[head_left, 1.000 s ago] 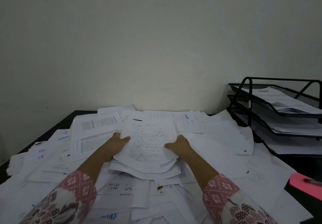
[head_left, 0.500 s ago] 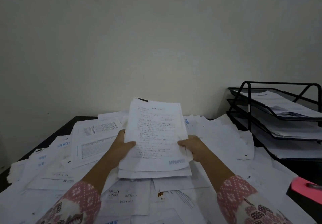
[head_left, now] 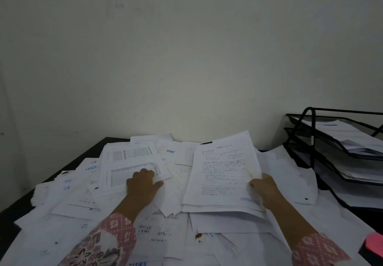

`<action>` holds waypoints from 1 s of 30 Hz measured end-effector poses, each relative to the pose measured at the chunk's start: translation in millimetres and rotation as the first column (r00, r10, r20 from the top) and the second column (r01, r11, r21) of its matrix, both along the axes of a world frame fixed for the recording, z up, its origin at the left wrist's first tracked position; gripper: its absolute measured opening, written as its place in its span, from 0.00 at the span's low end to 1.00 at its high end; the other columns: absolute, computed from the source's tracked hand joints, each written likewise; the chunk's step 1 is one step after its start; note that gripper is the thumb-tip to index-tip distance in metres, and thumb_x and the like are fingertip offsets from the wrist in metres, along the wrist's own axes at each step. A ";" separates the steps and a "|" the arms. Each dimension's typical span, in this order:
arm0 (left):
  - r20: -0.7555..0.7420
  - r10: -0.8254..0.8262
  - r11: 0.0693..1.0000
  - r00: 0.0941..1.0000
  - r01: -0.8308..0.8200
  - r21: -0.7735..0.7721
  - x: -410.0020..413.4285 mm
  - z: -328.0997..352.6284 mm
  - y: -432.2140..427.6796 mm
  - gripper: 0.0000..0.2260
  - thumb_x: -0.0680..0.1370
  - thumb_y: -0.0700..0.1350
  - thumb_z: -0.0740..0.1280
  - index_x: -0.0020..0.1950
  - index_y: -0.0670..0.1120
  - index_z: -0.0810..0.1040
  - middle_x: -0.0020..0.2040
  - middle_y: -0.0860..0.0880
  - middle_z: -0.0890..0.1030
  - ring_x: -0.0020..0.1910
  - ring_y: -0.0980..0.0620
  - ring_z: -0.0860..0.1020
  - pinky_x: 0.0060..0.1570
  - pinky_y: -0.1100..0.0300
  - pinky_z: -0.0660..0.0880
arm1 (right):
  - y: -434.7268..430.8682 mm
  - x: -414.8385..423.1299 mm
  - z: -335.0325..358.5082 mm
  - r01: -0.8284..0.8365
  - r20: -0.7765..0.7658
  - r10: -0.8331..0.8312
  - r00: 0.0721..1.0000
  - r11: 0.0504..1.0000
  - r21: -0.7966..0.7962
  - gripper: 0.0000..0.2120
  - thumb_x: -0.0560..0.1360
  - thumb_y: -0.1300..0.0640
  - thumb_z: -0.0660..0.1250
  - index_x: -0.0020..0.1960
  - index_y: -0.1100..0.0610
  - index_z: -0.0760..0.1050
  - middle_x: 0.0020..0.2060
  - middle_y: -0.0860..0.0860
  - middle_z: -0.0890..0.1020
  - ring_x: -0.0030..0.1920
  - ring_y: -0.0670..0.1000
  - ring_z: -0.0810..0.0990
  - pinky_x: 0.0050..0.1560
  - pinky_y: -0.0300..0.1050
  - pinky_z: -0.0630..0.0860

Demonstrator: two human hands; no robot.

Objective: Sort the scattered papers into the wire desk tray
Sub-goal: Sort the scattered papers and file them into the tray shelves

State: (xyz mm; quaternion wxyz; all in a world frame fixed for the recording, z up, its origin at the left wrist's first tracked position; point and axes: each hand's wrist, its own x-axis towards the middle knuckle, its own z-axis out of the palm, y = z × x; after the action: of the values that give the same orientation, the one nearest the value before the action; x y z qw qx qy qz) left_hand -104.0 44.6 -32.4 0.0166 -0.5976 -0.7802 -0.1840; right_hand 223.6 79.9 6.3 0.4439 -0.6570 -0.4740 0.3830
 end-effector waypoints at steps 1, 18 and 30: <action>-0.011 -0.008 0.999 1.000 0.008 0.031 -1.4 -0.6 -0.4 0.22 0.78 0.59 0.59 0.67 0.49 0.70 0.65 0.50 0.71 0.64 0.49 0.69 0.61 0.53 0.66 | -0.5 -1.9 -0.4 -0.008 -0.005 0.008 1.000 1.000 0.003 0.18 0.77 0.69 0.59 0.66 0.68 0.68 0.56 0.62 0.75 0.50 0.55 0.70 0.52 0.47 0.68; -0.022 -0.261 0.928 0.965 0.257 0.271 5.1 -15.9 6.6 0.15 0.77 0.53 0.66 0.60 0.46 0.76 0.56 0.52 0.77 0.55 0.51 0.76 0.50 0.60 0.72 | 4.7 -6.6 6.1 0.051 -0.172 -0.048 0.984 0.999 0.014 0.18 0.76 0.69 0.60 0.66 0.68 0.68 0.60 0.63 0.75 0.52 0.58 0.73 0.54 0.49 0.71; -0.146 -0.196 0.960 0.970 0.220 0.173 8.8 -7.2 24.3 0.18 0.75 0.60 0.65 0.58 0.51 0.78 0.55 0.51 0.78 0.54 0.51 0.75 0.46 0.61 0.71 | -0.9 -9.6 3.1 0.038 -0.137 -0.038 0.990 0.999 -0.007 0.19 0.75 0.70 0.60 0.66 0.68 0.67 0.52 0.58 0.75 0.53 0.58 0.72 0.56 0.51 0.71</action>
State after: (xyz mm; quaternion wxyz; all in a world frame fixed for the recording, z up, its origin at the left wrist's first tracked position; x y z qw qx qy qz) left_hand -95.2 68.9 -39.6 0.1034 -0.6827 -0.6893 -0.2192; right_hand 214.0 79.0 9.3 0.4811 -0.6390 -0.4289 0.4199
